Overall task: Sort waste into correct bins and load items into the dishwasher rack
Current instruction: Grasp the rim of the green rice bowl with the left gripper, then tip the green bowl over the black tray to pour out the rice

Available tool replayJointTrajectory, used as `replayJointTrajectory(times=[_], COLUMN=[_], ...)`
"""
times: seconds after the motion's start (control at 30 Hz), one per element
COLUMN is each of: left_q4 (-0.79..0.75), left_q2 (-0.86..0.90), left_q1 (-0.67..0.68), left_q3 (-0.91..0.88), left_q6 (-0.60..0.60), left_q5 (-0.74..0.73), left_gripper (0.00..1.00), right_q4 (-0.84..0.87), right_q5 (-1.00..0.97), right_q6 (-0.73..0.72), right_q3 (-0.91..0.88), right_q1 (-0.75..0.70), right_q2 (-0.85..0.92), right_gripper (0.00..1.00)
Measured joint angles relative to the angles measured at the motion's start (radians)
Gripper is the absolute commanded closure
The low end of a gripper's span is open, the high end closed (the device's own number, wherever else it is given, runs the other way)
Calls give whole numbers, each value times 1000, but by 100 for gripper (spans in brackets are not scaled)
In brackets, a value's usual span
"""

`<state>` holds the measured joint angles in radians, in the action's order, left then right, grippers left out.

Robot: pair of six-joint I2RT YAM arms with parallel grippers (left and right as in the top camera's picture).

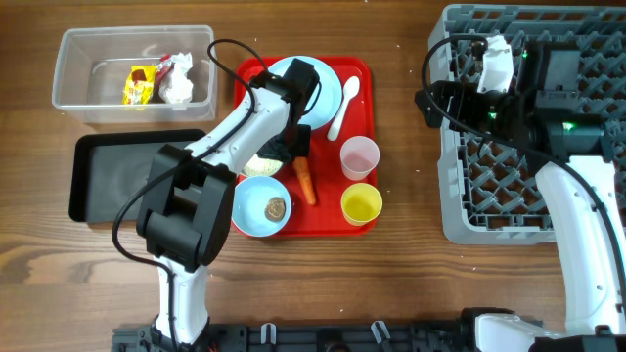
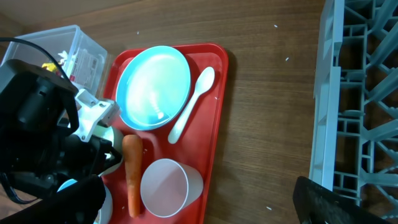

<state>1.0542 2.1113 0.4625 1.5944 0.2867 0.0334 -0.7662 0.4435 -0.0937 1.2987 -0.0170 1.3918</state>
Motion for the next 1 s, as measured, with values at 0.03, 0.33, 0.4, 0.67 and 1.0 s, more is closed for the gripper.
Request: replayJointTrajectory(times=[0.03,0.33,0.4,0.67,1.0], left_q4=[12,102,109,304,375], left_q2=[0,-21,-34,-210,-301], left_q1=[0,-32,-54,-257,-702], left_q3=[5,183,197,200,92], left_q6=[0,3,5,113,-158], left_q5=[0,40,48,27,-355], left_gripper=[96,96,96,96,96], right_q4=[1,6,6,4,4], right_q5=[0,0,0,0,0], right_q6=[0,0,0,0,0], right_q3=[0,0,0,0,0], right_q1=[0,0,0,0,0], right_q2=[0,0,0,0,0], right_gripper=[0,1,0,0,1])
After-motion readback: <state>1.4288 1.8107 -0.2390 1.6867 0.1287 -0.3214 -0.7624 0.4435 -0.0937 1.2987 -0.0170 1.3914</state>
